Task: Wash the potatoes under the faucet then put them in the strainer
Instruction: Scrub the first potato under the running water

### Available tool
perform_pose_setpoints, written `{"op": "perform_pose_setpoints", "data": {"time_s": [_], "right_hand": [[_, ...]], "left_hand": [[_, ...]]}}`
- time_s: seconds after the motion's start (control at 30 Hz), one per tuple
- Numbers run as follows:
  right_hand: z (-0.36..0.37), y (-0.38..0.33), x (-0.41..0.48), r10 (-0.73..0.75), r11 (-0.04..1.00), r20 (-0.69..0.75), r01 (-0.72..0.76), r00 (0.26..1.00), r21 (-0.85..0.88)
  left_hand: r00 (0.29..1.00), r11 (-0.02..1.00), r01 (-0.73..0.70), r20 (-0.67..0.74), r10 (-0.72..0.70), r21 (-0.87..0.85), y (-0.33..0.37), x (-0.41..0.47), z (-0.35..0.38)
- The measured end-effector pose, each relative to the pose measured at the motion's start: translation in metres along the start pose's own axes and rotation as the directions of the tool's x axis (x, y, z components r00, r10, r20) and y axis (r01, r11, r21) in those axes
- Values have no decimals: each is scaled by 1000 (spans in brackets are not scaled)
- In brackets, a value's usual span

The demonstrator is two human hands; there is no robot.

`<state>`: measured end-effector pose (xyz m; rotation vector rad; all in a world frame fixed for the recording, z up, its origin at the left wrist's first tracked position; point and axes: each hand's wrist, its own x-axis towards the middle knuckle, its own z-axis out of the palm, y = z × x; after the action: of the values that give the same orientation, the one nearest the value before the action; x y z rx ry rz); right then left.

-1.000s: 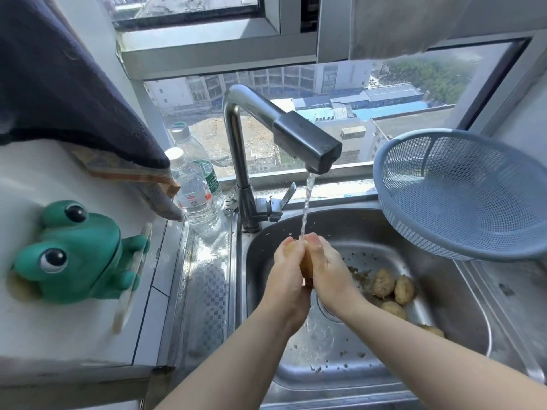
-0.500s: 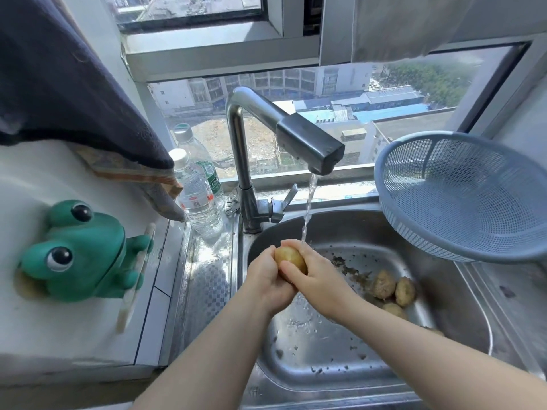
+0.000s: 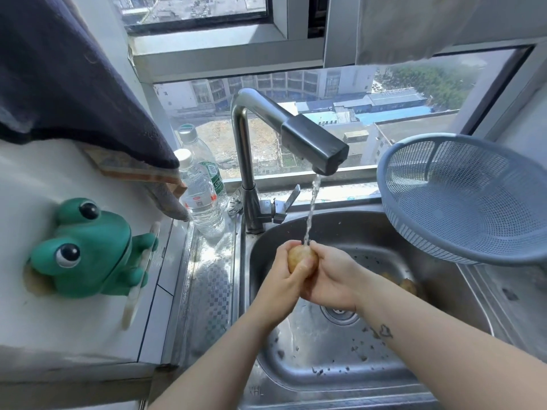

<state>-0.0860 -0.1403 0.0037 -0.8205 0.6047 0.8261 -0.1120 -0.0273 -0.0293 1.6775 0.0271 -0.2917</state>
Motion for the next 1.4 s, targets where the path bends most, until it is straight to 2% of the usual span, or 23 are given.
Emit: {"op": "perform_pose_setpoints", "data": {"time_s": [0.13, 0.2, 0.27, 0.33, 0.4, 0.47, 0.5, 0.53, 0.67, 0.8, 0.9, 0.97, 1.07, 1.17, 1.3, 1.4], "right_hand": [[1, -2, -12, -67, 991, 115, 80, 991, -110], [3, 0, -14, -107, 957, 102, 131, 989, -259], [3, 3, -15, -195, 875, 59, 201, 979, -441], [2, 3, -16, -283, 701, 56, 246, 957, -669], [-2, 3, -20, -355, 428, 104, 261, 929, -865], [-6, 4, -27, -352, 188, 191, 269, 916, -945], [-8, 6, -29, -351, 124, 229, 288, 908, -950], [-9, 6, -29, -369, 102, 256, 313, 893, -944], [-12, 8, -18, -539, 211, 250, 416, 804, -884], [-6, 9, -5, -613, 270, 163, 399, 773, -876], [-6, 7, -3, -572, 338, 182, 431, 800, -837], [-8, 4, -9, -505, 388, 227, 454, 833, -802], [-10, 2, -17, -429, 355, 237, 404, 872, -843], [-6, 0, -18, -490, 343, 201, 399, 849, -850], [-2, -1, -17, -511, 397, 156, 392, 846, -830], [-2, -1, -14, -507, 477, 115, 389, 854, -788]], "left_hand": [[984, 955, 53, -146, -99, -293, 9, 10, 8], [955, 878, 130, -181, -236, -461, 13, 16, 14], [911, 759, 244, -127, -393, -603, 19, 18, 17], [875, 646, 345, -16, -484, -681, 26, 20, 17], [850, 584, 408, 59, -523, -701, 29, 24, 13], [830, 527, 450, 120, -544, -722, 30, 27, 9], [815, 494, 473, 150, -559, -729, 31, 26, 6], [803, 471, 493, 174, -570, -731, 31, 26, 5], [789, 502, 512, 151, -596, -697, 35, 28, 6], [817, 498, 431, 90, -570, -753, 30, 28, 16], [812, 455, 414, 94, -576, -788, 22, 30, 16], [785, 469, 457, 95, -612, -756, 22, 30, 12], [764, 479, 467, 67, -642, -743, 26, 28, 10], [772, 536, 401, -41, -635, -743, 37, 24, 24], [808, 596, 314, -121, -576, -739, 42, 21, 32], [795, 613, 312, -153, -586, -726, 41, 15, 37]]}}
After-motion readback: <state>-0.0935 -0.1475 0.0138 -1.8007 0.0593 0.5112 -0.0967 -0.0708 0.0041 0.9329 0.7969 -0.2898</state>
